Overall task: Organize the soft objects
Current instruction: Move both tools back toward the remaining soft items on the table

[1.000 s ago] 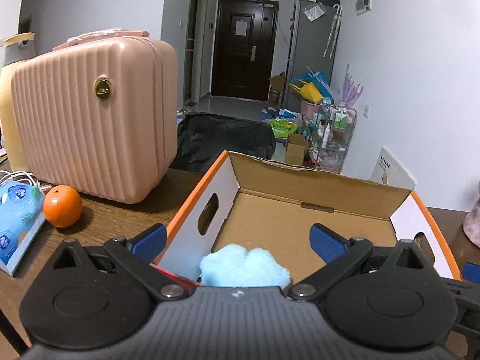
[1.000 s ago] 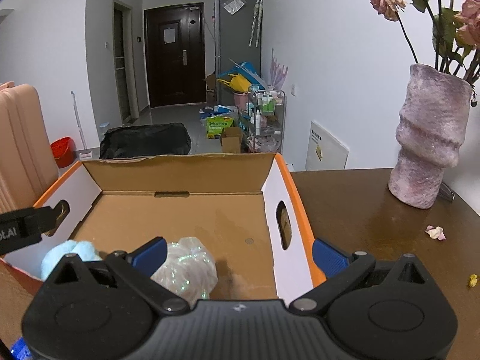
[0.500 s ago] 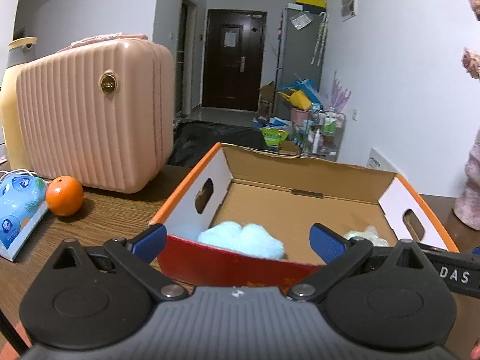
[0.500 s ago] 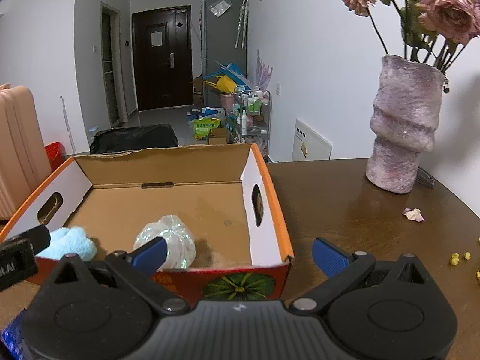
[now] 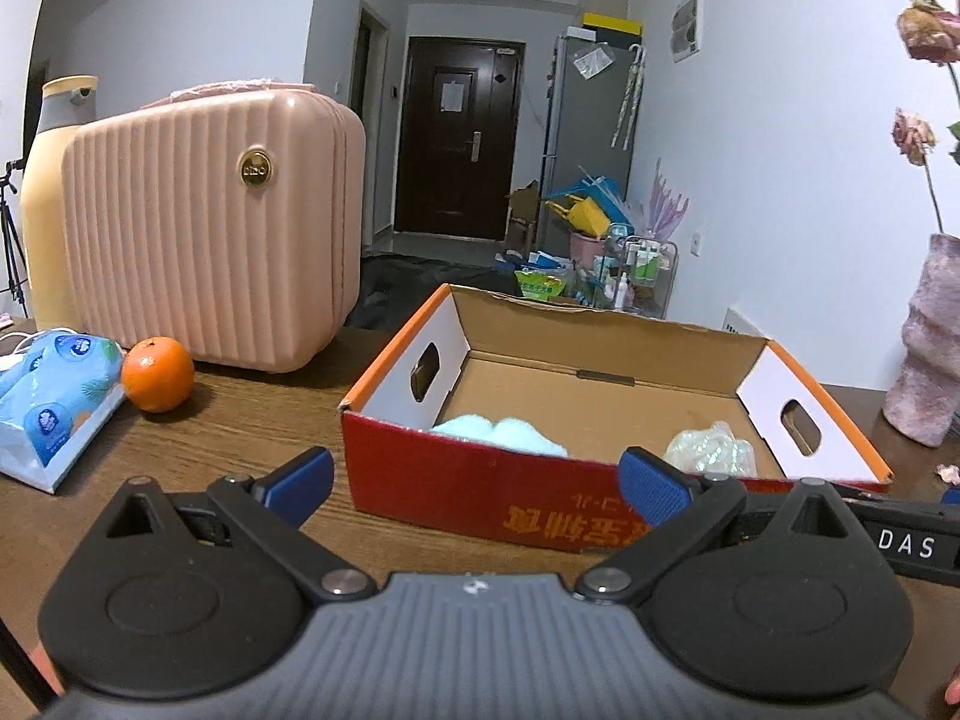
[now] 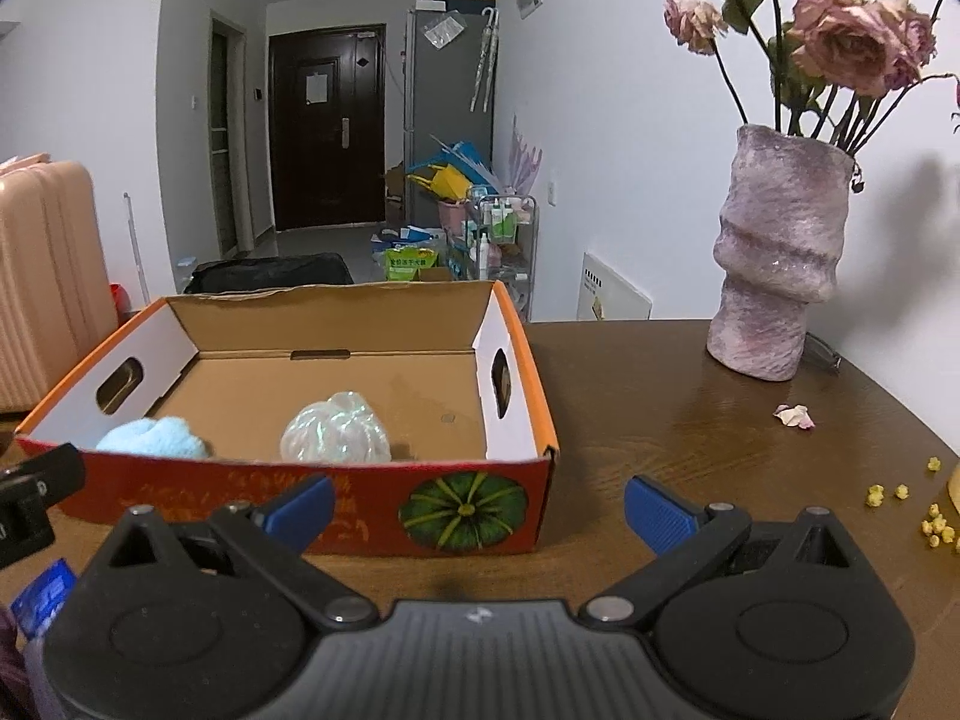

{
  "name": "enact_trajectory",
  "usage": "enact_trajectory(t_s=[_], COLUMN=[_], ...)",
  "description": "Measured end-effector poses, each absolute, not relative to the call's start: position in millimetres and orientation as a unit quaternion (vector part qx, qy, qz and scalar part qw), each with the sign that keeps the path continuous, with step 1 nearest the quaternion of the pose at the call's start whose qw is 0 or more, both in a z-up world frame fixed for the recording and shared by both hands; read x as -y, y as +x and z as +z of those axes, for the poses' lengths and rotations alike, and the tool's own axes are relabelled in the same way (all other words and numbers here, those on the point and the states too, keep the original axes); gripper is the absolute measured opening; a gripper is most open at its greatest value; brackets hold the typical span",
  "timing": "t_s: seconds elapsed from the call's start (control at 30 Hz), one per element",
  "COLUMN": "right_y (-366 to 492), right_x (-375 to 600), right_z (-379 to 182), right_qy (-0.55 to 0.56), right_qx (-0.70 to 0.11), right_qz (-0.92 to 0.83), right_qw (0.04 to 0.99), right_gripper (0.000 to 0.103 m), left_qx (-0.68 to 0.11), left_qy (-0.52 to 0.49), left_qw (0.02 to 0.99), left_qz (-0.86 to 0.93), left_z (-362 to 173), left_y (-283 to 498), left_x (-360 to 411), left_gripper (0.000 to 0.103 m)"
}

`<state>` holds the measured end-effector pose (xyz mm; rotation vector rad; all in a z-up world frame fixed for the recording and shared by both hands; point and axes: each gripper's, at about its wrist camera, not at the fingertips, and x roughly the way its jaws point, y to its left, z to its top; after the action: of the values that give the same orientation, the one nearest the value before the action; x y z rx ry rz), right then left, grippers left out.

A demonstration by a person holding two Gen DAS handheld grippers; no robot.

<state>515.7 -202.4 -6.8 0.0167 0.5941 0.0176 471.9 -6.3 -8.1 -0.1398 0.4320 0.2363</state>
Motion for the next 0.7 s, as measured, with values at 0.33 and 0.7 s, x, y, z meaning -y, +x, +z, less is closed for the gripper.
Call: enact_trajectory(t_s=[0.33, 0.7], right_y=[467, 401], right_x=[203, 209], right_z=[-2, 6], right_qy=[0.005, 0.012], right_qx=[-0.265, -0.224], right_qz=[0.019, 0.043], right_qw=[0.964, 0.974], right_gripper=[0.103, 0.103], left_qx=[-0.2, -0.159], left_qy=[-0.058, -0.036], left_qw=[0.973, 0.983], left_qz=[0.1, 0.08], left_z=[-5, 1], left_y=[424, 367], left_x=[5, 5], left_gripper=[0.103, 0.103])
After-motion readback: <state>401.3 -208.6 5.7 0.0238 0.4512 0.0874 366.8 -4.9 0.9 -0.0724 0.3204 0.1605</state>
